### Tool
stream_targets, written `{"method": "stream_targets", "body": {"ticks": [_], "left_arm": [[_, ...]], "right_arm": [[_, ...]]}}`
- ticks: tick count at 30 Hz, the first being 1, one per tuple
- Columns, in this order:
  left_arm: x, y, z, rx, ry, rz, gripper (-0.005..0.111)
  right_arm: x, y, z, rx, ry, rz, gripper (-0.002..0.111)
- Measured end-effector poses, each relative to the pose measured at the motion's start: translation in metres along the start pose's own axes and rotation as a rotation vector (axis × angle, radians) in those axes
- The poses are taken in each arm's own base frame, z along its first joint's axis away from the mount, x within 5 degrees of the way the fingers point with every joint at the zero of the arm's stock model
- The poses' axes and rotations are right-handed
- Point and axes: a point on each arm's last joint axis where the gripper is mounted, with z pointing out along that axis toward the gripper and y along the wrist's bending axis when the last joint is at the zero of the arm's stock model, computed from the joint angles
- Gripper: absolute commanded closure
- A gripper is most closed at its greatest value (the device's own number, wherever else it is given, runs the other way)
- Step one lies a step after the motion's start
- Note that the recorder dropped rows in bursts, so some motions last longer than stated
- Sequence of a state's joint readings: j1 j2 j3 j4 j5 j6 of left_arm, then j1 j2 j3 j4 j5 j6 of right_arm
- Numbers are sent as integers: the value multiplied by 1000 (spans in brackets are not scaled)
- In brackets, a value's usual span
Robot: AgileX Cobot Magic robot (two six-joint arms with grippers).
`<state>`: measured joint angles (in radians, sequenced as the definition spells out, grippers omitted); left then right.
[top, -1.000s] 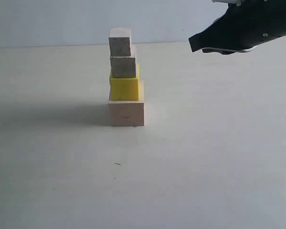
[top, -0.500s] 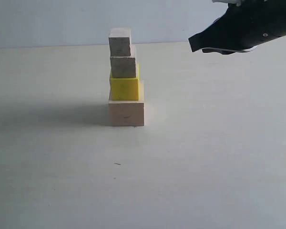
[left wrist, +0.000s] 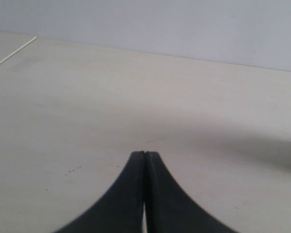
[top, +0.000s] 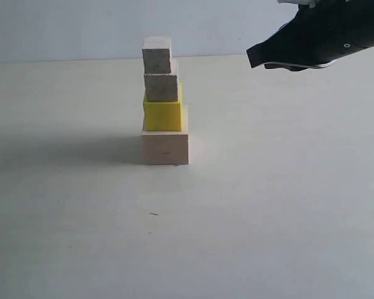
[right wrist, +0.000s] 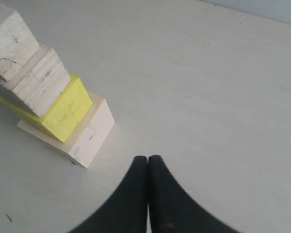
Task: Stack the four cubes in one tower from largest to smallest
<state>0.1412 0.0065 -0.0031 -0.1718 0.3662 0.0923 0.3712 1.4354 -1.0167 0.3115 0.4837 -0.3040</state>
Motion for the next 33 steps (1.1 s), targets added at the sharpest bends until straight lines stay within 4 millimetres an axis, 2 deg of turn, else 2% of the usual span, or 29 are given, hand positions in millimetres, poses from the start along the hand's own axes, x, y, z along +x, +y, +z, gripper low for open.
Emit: {"method": "stream_targets", "body": {"ticks": [30, 32, 33], "left_arm": [[0, 0, 0, -1, 0, 2, 107], [0, 0, 0, -1, 0, 2, 107], [0, 0, 0, -1, 0, 2, 107]], "right_arm": [[0, 0, 0, 2, 1, -5, 108], [0, 0, -1, 7, 0, -13, 108], [-1, 0, -7, 12, -9, -30, 108]]}}
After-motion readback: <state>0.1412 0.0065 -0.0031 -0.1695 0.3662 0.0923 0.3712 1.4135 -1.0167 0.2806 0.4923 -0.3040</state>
